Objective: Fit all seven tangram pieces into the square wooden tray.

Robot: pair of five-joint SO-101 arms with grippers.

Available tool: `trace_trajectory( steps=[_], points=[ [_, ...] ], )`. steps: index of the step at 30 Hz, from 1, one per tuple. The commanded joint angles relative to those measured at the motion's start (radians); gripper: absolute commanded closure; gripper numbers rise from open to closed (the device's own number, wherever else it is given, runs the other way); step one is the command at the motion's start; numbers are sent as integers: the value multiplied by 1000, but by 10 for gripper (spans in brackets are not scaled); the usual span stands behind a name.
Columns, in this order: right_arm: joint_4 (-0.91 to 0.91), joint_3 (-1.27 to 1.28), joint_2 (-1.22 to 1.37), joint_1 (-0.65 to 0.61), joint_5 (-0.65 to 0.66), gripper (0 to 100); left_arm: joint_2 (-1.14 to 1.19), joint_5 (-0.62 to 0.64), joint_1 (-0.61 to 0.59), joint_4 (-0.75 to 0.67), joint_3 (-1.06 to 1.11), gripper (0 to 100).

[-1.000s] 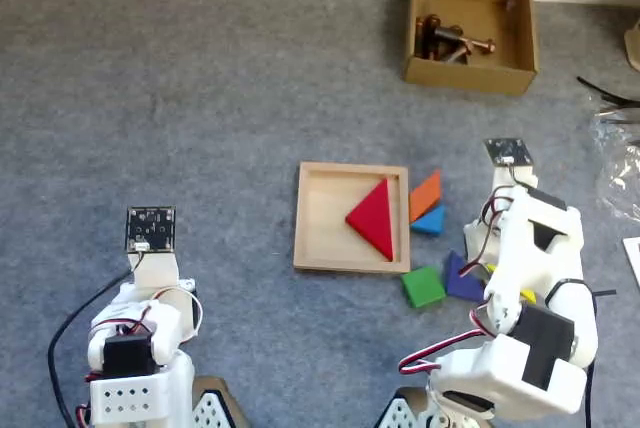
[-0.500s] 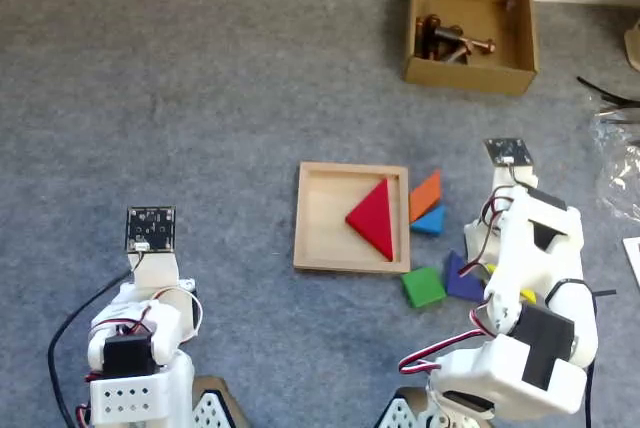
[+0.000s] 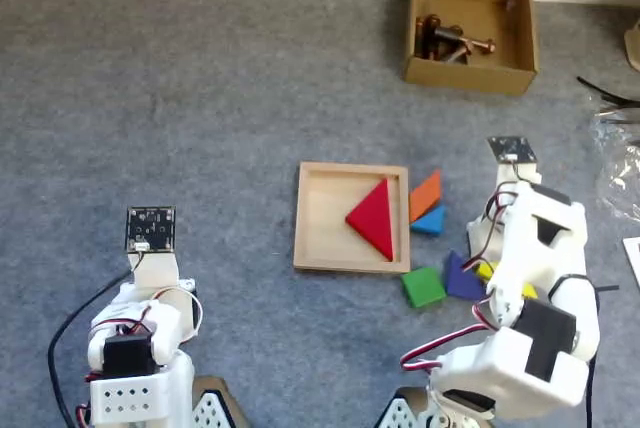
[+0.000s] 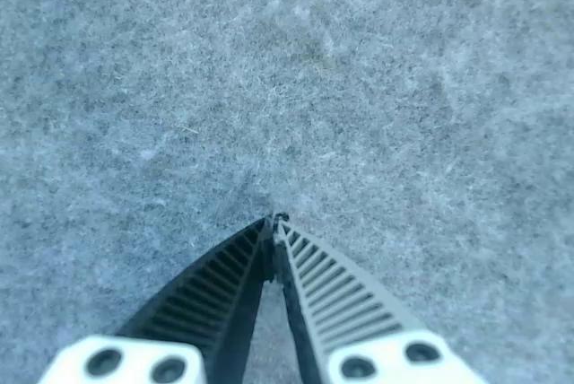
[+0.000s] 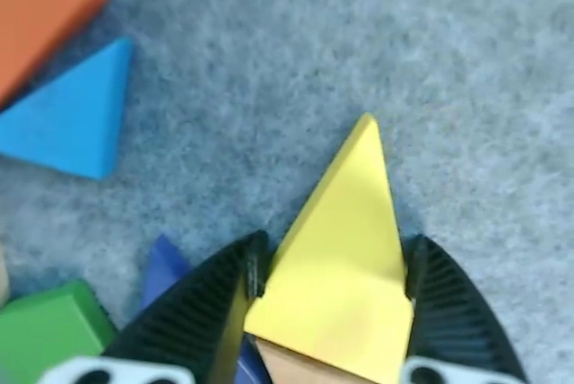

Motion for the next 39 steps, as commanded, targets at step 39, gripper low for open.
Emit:
trace_trajectory(
  steps=[39],
  points=[
    [275, -117, 2, 99, 61, 703, 7, 2, -8, 8, 21, 995]
  ],
)
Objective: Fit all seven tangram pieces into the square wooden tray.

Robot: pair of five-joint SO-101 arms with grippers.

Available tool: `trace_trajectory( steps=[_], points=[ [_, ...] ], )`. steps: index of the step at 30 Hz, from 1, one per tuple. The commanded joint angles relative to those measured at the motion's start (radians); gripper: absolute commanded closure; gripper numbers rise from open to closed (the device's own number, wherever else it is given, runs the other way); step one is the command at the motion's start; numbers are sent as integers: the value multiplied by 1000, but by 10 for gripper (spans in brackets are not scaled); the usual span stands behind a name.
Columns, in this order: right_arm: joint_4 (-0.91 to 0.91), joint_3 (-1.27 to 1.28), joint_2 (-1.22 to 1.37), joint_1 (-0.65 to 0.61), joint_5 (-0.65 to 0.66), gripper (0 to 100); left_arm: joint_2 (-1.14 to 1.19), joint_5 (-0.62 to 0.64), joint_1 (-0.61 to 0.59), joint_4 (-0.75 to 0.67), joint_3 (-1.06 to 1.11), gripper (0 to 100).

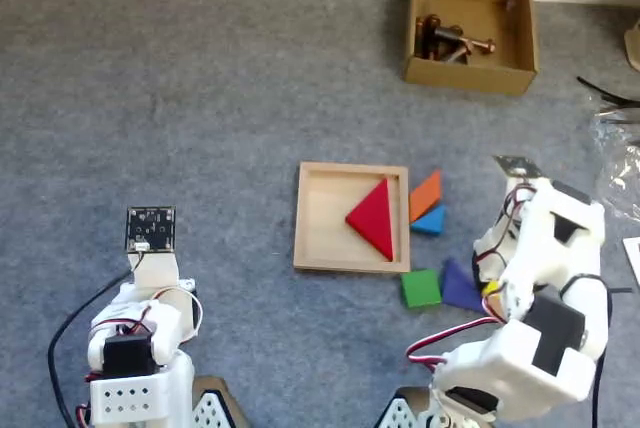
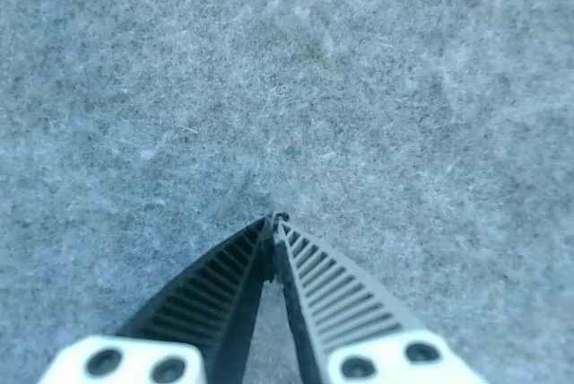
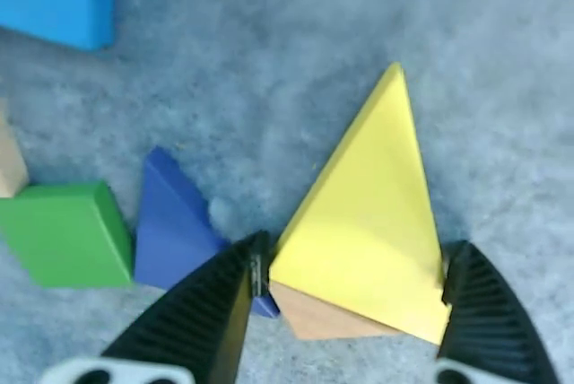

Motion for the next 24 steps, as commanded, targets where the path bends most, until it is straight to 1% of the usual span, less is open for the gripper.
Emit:
trace_trajectory(
  steps=[1, 3, 6, 16, 24],
  points=[
    [16, -48, -4, 21, 29, 703, 7, 2, -8, 8, 21, 995],
    [16, -48, -4, 15, 61, 703, 7, 2, -8, 8, 21, 995],
    [8, -47, -2, 19, 71, 703, 7, 2, -8, 8, 21, 995],
    [-99, -45, 4, 87, 71, 706, 7, 2, -8, 8, 21, 995],
    [-176, -50, 5, 76, 66, 707, 7, 2, -8, 8, 21, 995]
  ],
)
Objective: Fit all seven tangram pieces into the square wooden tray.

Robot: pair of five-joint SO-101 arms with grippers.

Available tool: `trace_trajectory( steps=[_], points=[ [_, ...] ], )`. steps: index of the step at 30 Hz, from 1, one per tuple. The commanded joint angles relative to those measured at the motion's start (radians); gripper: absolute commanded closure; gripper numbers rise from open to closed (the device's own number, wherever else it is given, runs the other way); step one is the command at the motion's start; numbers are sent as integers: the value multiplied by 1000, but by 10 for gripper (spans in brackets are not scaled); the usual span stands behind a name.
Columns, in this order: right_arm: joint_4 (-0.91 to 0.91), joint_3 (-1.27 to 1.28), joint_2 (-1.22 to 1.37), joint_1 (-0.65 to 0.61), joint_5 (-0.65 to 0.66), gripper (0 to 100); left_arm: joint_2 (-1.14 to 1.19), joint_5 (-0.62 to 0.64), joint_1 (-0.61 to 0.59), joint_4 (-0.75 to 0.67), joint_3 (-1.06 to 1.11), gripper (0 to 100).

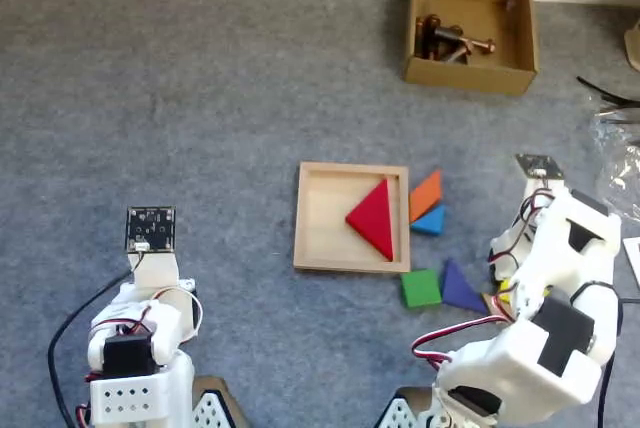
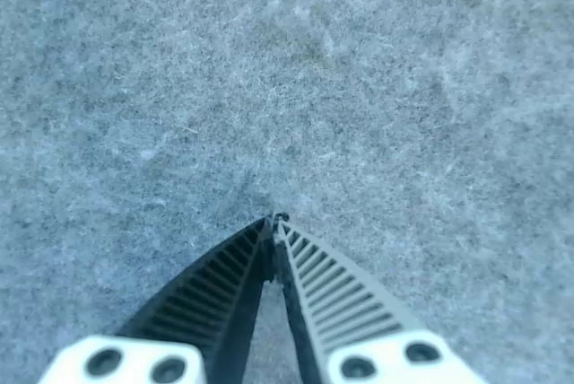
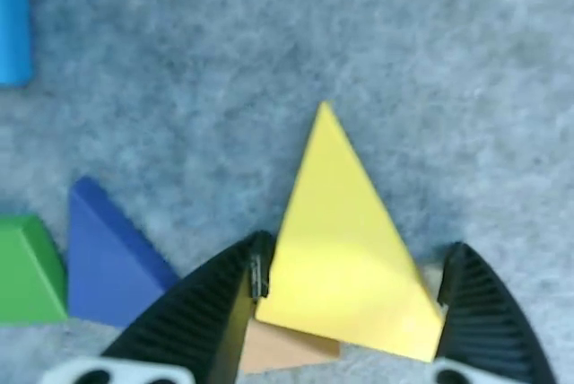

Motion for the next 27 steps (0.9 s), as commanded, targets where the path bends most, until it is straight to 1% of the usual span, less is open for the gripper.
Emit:
trace_trajectory(
  steps=[1, 6, 13, 16, 18, 24, 27],
  points=[
    [-56, -51, -8, 2, 5, 711, 7, 2, -8, 8, 21, 995],
    [-65, -53, -8, -2, 3, 768, 7, 2, -8, 8, 21, 995],
    [-62, -58, -8, -53, -6, 771, 7, 2, -8, 8, 21, 995],
    [-61, -104, -7, -70, -87, 771, 7, 2, -8, 8, 21, 995],
    [-59, -130, -8, -70, -109, 771, 7, 2, -8, 8, 21, 995],
    [-58, -157, -15, -70, -109, 771, 7, 2, -8, 8, 21, 995],
    [18, -182, -19, -82, -109, 771, 7, 2, -8, 8, 21, 995]
  ],
)
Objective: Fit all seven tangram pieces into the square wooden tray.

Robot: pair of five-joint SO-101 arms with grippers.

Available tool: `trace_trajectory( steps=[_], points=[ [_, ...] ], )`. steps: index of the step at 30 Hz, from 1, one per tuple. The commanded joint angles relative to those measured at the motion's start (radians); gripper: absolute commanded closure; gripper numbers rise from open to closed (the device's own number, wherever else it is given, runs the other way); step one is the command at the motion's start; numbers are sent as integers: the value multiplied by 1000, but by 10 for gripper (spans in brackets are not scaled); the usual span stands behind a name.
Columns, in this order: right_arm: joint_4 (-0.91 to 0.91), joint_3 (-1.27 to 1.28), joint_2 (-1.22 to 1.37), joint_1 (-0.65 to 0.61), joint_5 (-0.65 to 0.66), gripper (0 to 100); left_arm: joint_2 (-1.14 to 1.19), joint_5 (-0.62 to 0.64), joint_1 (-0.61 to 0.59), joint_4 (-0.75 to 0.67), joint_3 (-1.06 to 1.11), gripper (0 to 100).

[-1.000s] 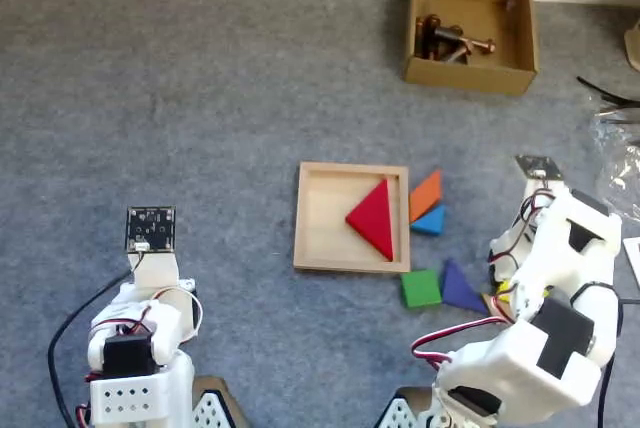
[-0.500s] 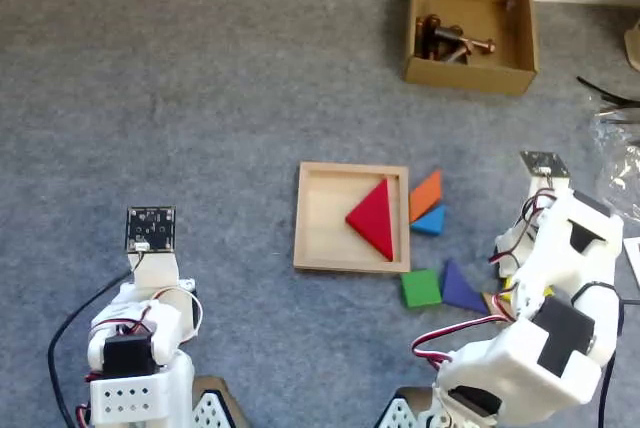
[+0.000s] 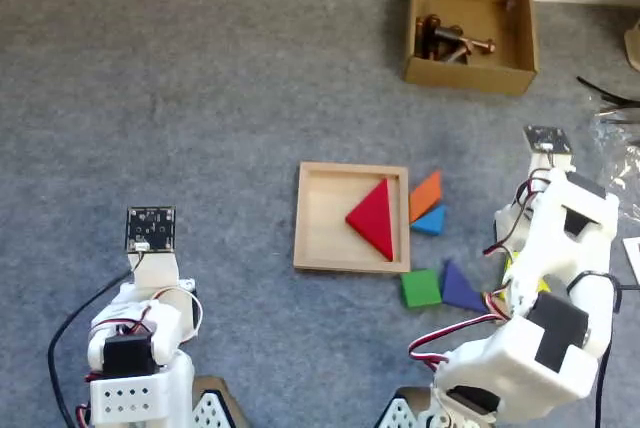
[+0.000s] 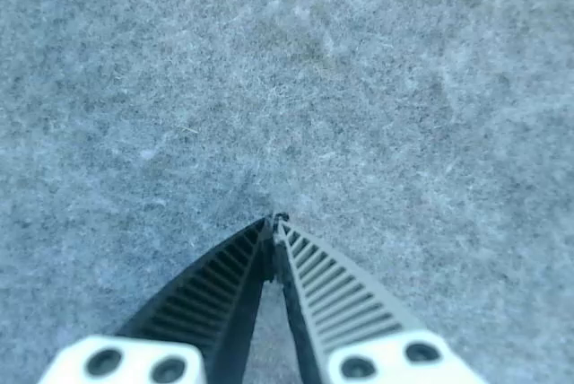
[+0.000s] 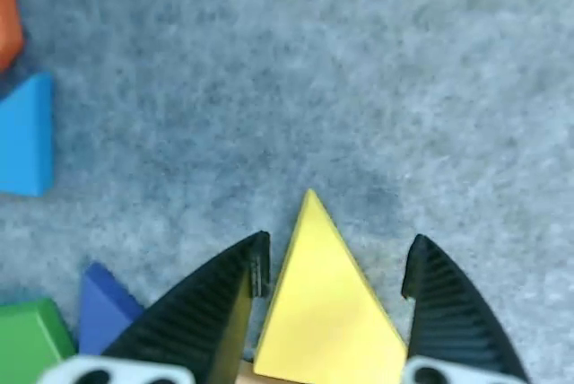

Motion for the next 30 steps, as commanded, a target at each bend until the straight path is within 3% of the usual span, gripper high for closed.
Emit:
trace_trajectory(
  steps=[1, 7, 15, 24, 30],
  points=[
    [101, -105, -21, -36, -8, 771, 7, 2, -8, 8, 21, 995],
    [407, -341, -19, -87, -11, 771, 7, 2, -8, 8, 21, 995],
    [467, -507, -21, -87, -11, 771, 7, 2, -8, 8, 21, 995],
    [708, -634, -116, -168, -14, 771, 7, 2, -8, 8, 21, 995],
    [723, -601, -275, -189, -117, 771, 7, 2, -8, 8, 21, 995]
  ],
)
